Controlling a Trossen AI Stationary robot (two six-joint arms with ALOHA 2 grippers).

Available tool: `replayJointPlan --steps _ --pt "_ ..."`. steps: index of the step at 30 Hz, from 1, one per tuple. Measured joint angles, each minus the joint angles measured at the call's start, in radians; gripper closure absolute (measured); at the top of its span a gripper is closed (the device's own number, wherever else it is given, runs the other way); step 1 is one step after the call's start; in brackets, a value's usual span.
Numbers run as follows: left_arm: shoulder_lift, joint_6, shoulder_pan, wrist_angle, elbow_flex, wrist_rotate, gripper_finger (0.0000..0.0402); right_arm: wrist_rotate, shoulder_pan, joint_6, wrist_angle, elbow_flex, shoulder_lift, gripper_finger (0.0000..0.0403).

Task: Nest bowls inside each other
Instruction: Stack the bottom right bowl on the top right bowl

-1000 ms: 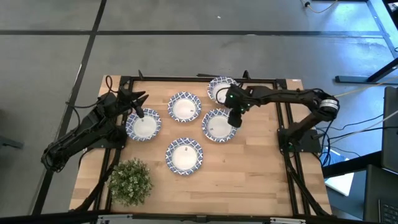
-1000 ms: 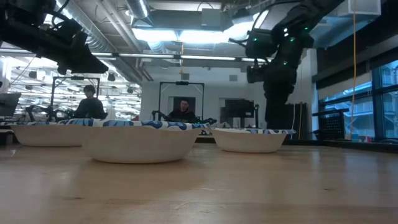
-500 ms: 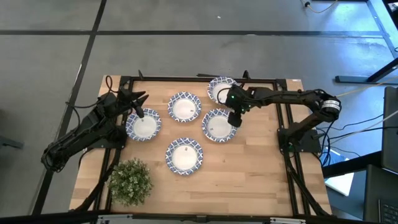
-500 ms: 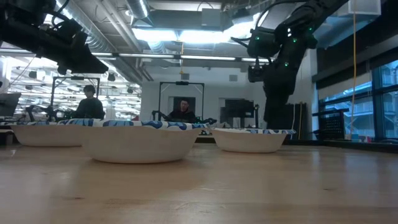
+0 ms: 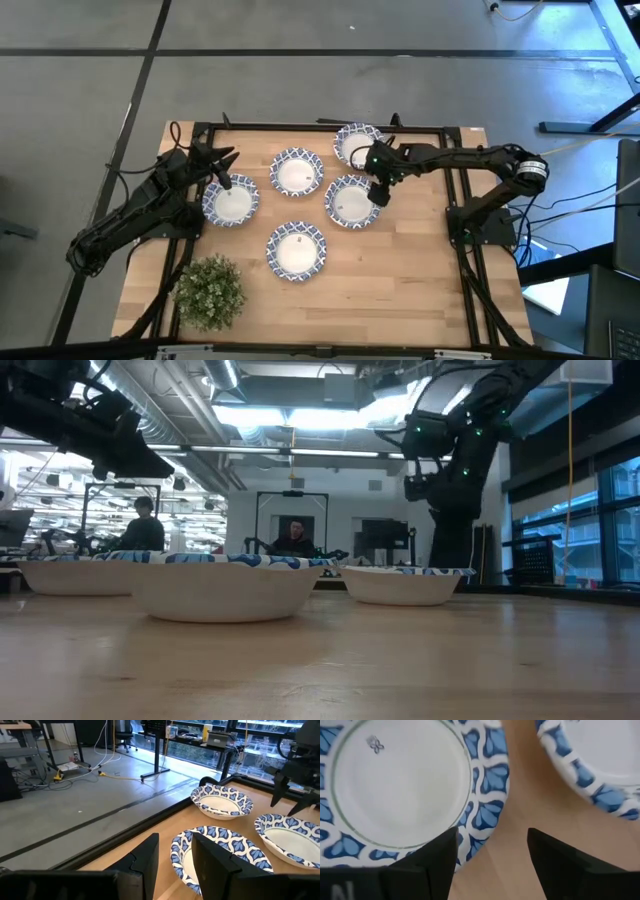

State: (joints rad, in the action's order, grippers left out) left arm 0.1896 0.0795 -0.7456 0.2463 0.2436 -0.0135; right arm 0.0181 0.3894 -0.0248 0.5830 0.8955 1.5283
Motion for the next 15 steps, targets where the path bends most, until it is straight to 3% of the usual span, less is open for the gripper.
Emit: replayJointPlan --steps 15 --pt "0.000 0.000 0.000 0.000 0.000 0.000 0.0291 -0.039 -0.001 -0.072 -0.107 -0.067 0.000 0.0167"
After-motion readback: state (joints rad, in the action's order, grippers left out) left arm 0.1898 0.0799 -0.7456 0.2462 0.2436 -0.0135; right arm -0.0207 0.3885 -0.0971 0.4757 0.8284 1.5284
